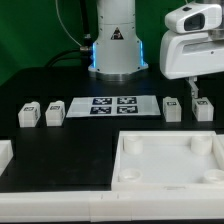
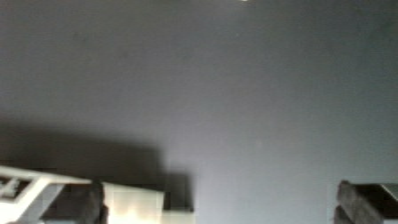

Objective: Assemble one leg

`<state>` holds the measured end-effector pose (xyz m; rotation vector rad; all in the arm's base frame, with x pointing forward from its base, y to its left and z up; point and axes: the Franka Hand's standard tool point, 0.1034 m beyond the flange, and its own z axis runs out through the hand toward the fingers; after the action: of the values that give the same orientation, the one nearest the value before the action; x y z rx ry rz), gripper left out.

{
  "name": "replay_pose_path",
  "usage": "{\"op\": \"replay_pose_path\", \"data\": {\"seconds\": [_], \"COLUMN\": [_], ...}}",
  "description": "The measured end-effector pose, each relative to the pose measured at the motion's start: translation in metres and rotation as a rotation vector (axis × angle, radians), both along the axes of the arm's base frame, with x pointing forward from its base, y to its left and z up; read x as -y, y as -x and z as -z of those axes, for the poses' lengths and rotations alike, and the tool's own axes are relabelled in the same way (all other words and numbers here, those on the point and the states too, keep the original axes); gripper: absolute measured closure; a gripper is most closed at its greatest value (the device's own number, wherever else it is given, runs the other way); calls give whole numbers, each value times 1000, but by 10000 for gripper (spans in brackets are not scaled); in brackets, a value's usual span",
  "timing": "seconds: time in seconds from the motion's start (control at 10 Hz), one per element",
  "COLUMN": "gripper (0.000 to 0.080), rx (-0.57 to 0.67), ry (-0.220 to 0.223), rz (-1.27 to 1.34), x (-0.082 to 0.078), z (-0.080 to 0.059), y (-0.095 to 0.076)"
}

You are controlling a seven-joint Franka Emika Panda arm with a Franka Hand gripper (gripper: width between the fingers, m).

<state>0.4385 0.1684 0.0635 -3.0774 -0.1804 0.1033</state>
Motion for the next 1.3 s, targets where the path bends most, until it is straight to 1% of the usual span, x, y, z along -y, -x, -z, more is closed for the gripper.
{"op": "replay_pose_path", "data": {"seconds": [0.1,0.2,0.3,0.4,0.5,0.6,0.7,0.8,0.9,1.3], "gripper": [151,151,151,151,151,151,151,151,151,151], "rx": [-116,-188,-256,-364,-474,-562,-658,-671,-662,-664], "ry": [28,41,55,79,99,116,148,153,149,149], "rz": [-5,-2,-6,-16,-22,-21,-7,-4,-3,-3], "x": [1,1,2,4,5,4,1,-3,-2,-2], "z": [10,9,8,8,8,12,21,27,25,26], "y": [14,9,8,15,15,16,28,28,25,26]}}
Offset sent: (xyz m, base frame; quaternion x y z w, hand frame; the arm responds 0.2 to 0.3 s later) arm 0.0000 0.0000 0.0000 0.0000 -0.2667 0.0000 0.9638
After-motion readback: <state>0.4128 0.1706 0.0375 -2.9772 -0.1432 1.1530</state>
